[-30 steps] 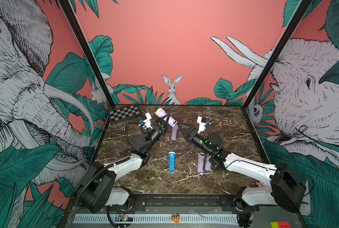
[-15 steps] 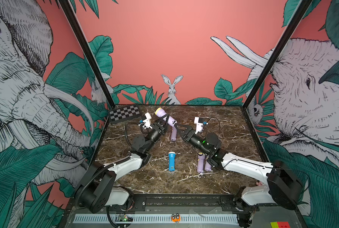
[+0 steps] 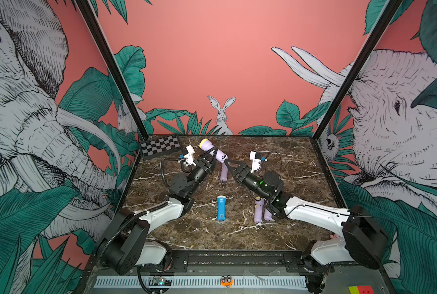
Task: Close the plug at the bottom of the flashlight
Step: Close the plug of the flashlight, then place the flashlight at the center of the board.
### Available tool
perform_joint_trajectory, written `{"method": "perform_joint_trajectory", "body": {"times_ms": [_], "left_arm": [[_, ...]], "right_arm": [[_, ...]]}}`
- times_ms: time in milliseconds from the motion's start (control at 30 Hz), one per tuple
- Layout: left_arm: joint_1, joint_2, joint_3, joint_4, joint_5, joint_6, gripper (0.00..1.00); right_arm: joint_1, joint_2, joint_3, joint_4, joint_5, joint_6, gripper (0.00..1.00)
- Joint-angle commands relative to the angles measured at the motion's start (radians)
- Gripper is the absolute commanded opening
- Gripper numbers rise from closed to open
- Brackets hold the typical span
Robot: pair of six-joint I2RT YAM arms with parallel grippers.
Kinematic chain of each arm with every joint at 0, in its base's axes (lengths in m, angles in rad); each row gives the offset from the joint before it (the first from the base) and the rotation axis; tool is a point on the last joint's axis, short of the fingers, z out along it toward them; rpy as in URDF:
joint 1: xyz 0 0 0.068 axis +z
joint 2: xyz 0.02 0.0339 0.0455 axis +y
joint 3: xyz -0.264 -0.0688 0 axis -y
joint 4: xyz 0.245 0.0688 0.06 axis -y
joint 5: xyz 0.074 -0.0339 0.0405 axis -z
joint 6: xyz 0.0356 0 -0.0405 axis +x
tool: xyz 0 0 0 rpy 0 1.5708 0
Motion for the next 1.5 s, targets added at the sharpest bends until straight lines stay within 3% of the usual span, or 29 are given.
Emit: {"method": "perform_joint_trajectory", "body": {"times_ms": [0,167,367,500,633,800,900,967,1067,1200,1267,1467], "left_arm": [[-0.004,-0.038,0.024,0.073,0.034,-0.014,0.0],[-0.006,-0.044,0.03,0.084,0.042,-0.017,0.0],[-0.022,-0.051,0.055,0.096,0.051,-0.01,0.0],[-0.029,-0.061,0.081,0.097,0.047,-0.014,0.0],[-0.029,-0.08,0.099,0.097,0.038,-0.018,0.0],[-0.03,-0.093,0.115,0.097,0.04,-0.017,0.0],[-0.029,-0.088,0.103,0.087,0.04,-0.009,0.0],[-0.029,-0.091,0.076,0.072,0.023,0.003,0.0],[-0.018,-0.122,0.062,-0.103,0.058,0.092,0.0],[-0.005,-0.215,0.111,-0.636,0.081,0.361,0.0],[0.007,-0.233,0.14,-0.806,0.054,0.441,0.0],[0.099,-0.124,0.312,-1.391,0.042,0.685,0.0]], "right_arm": [[-0.013,0.028,0.008,-0.038,0.02,0.023,0.99],[-0.038,0.029,0.056,-0.282,0.005,0.089,0.99],[-0.052,0.008,0.084,-0.455,0.031,0.056,0.99],[-0.073,0.084,0.048,-0.372,-0.045,0.132,0.98],[-0.074,0.106,-0.003,-0.332,-0.027,0.157,0.97],[-0.08,0.072,0.005,-0.44,0.0,0.073,0.97],[-0.081,0.028,0.01,-0.39,-0.015,0.058,0.98],[-0.085,-0.039,0.044,-0.443,0.009,-0.034,0.98],[-0.088,-0.171,0.124,-0.675,0.114,-0.227,0.99],[-0.129,-0.32,0.184,-0.892,0.258,-0.394,0.99],[-0.157,-0.376,0.199,-0.958,0.291,-0.451,0.99],[-0.209,-0.514,0.252,-1.144,0.331,-0.618,0.99]]}}
